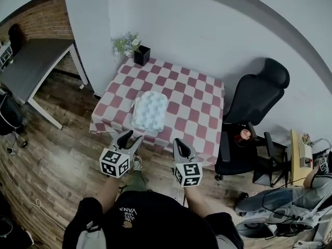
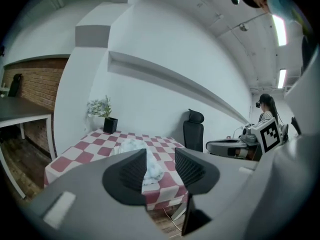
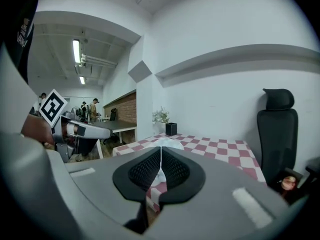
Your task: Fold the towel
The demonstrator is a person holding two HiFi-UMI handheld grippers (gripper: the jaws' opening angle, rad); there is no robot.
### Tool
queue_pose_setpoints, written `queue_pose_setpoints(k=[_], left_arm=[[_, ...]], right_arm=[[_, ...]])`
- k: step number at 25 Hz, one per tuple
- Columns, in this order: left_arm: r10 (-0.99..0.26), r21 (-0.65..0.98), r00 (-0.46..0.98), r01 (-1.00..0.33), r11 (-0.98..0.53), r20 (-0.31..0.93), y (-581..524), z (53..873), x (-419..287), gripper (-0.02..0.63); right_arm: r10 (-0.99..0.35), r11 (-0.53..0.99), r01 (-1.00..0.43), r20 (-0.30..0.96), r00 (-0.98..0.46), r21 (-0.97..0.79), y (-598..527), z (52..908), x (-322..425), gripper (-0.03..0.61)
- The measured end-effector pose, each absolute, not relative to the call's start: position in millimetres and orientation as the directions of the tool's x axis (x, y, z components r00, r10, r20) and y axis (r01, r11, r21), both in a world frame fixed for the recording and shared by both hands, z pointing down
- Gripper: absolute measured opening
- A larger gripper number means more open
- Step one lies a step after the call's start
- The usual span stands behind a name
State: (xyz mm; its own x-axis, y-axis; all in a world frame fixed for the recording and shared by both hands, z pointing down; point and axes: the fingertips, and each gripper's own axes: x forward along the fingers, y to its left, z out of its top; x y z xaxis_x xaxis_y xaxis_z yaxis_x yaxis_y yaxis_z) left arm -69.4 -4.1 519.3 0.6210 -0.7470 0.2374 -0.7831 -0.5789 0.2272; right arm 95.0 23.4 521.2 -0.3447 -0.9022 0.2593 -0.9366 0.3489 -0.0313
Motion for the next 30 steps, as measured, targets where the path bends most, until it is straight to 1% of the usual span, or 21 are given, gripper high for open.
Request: queue_pose_setpoints(k=[2,5,8,14,20,30], left_arm=[[-0.748,0.218,0.620,-0.784,-0.581,0.236,6.3,518.1,-66.5,0.146],[-0.750,0.206,0.617,-0.787,-0.582,0.239,17.0,519.8,-65.5,0.066],[-0.740,0.180,0.619,-0.785,-0.593,0.262,21.8,523.5,-68.6,0.031],[-0.711,0.130,0.638,-0.765,-0.631,0.295,22.0,520.6,-80.1,0.003],[-0.685,0.097,0.664,-0.736,-0.670,0.300,10.1,519.1,-94.4,0.002],[-0.646,0.088,0.704,-0.694,-0.715,0.296,-14.9,527.1,-108.6,0.002]], right_arm=[[-0.902,0.338,-0.940,0.271,-0.338,-0.049,34.5,525.5,98.4,0.006],[-0.897,0.318,-0.944,0.292,-0.331,-0.092,46.9,533.1,102.9,0.006],[-0.900,0.288,-0.950,0.304,-0.312,-0.123,51.9,536.4,106.6,0.006],[-0.900,0.257,-0.958,0.331,-0.285,-0.125,41.6,532.4,99.8,0.006],[-0.907,0.251,-0.960,0.316,-0.279,-0.125,22.1,524.2,76.5,0.005],[-0.904,0.232,-0.968,0.348,-0.250,-0.095,-4.3,531.8,49.3,0.005]])
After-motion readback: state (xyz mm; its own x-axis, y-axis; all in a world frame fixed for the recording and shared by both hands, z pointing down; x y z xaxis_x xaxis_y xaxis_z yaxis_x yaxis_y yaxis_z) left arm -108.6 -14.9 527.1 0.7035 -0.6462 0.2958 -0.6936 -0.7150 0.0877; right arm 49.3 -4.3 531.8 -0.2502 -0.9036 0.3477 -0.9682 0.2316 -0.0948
